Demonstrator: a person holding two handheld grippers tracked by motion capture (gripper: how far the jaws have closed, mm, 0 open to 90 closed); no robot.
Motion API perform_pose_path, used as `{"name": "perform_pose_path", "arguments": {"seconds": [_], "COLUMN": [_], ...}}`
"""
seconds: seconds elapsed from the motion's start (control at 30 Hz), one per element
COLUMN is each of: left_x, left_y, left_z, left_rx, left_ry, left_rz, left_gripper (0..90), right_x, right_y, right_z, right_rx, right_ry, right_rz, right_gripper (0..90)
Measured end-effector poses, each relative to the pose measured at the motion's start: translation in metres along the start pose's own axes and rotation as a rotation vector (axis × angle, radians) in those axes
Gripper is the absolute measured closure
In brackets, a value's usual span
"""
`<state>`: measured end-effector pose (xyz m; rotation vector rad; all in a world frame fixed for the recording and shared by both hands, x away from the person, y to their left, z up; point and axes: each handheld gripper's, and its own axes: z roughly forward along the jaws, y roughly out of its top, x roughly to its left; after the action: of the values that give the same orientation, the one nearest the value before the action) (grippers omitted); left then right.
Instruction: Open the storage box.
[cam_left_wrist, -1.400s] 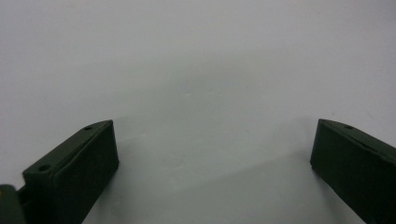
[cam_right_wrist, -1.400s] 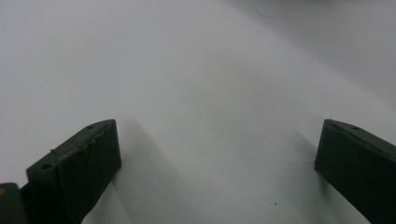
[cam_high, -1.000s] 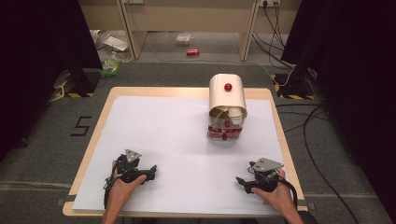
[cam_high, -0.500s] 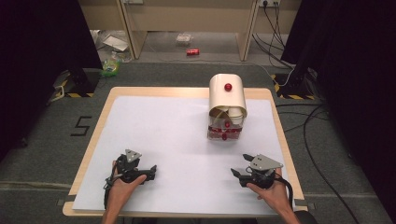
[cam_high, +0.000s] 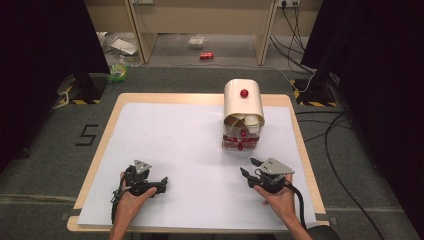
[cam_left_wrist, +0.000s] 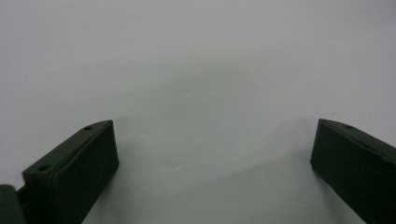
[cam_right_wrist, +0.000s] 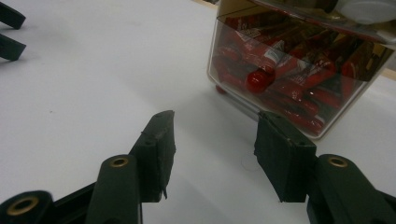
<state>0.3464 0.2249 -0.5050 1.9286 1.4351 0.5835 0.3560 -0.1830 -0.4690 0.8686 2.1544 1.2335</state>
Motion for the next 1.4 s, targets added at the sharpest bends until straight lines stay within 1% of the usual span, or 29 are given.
{"name": "perform_pose_path", "arguments": {"seconds": [0.1,0.13,0.23,0.27,0.3,0.33,0.37,0.5,0.53,0.57,0.63,0.67,0.73,0.8,0.97,1.1,1.17,1.27,1.3,1.33,1.4], "left_x": [0.0,0.0,0.0,0.0,0.0,0.0,0.0,0.0,0.0,0.0,0.0,0.0,0.0,0.0,0.0,0.0,0.0,0.0,0.0,0.0,0.0], "left_y": [0.0,0.0,0.0,0.0,0.0,0.0,0.0,0.0,0.0,0.0,0.0,0.0,0.0,0.0,0.0,0.0,0.0,0.0,0.0,0.0,0.0], "left_z": [0.0,0.0,0.0,0.0,0.0,0.0,0.0,0.0,0.0,0.0,0.0,0.0,0.0,0.0,0.0,0.0,0.0,0.0,0.0,0.0,0.0], "left_rx": [-0.001,-0.001,0.0,-0.001,-0.001,0.001,0.0,0.0,-0.001,0.0,0.0,0.0,0.0,0.0,0.0,0.0,0.0,0.0,0.0,-0.001,0.0], "left_ry": [-0.001,-0.001,0.0,-0.001,-0.001,0.0,0.0,-0.001,-0.001,-0.001,-0.001,-0.001,0.0,-0.001,-0.001,-0.001,-0.001,-0.001,-0.001,-0.001,-0.001], "left_rz": [0.0,0.0,0.0,-0.001,-0.001,0.0,0.0,0.0,0.0,0.0,-0.001,0.0,0.0,-0.001,-0.001,-0.001,-0.002,-0.001,-0.001,-0.002,-0.001], "left_gripper": [0.0,0.0,0.0,0.0,0.0,0.0,0.0,0.0,0.0,0.0,0.0,0.0,0.0,0.0,0.0,0.0,0.0,0.0,0.0,0.0,0.0], "right_x": [0.003,0.003,0.004,0.004,0.004,0.004,0.004,0.003,0.002,0.001,0.001,0.0,-0.001,-0.002,-0.006,-0.008,-0.008,-0.007,-0.007,-0.006,-0.005], "right_y": [0.001,0.002,0.006,0.007,0.007,0.009,0.011,0.013,0.015,0.016,0.017,0.019,0.021,0.022,0.023,0.026,0.027,0.028,0.028,0.028,0.028], "right_z": [0.005,0.006,0.01,0.011,0.011,0.012,0.015,0.019,0.021,0.022,0.023,0.025,0.027,0.03,0.034,0.037,0.038,0.042,0.042,0.044,0.046], "right_rx": [0.003,-0.001,-0.016,-0.022,-0.022,-0.026,-0.029,-0.049,-0.049,-0.052,-0.055,-0.065,-0.068,-0.072,-0.079,-0.088,-0.092,-0.082,-0.082,-0.07,-0.07], "right_ry": [-0.007,-0.009,-0.028,-0.027,-0.027,-0.029,-0.035,-0.022,-0.017,-0.018,-0.018,-0.009,-0.023,-0.021,-0.033,-0.05,-0.05,-0.055,-0.055,-0.066,-0.074], "right_rz": [-0.003,-0.012,-0.05,-0.066,-0.066,-0.081,-0.112,-0.128,-0.149,-0.158,-0.164,-0.177,-0.188,-0.191,-0.194,-0.219,-0.23,-0.257,-0.257,-0.274,-0.287], "right_gripper": [49.8,50.3,50.9,51.0,51.0,51.0,50.9,50.7,49.9,49.4,48.2,45.3,43.4,43.0,41.4,39.8,39.2,38.8,38.8,38.9,38.9]}}
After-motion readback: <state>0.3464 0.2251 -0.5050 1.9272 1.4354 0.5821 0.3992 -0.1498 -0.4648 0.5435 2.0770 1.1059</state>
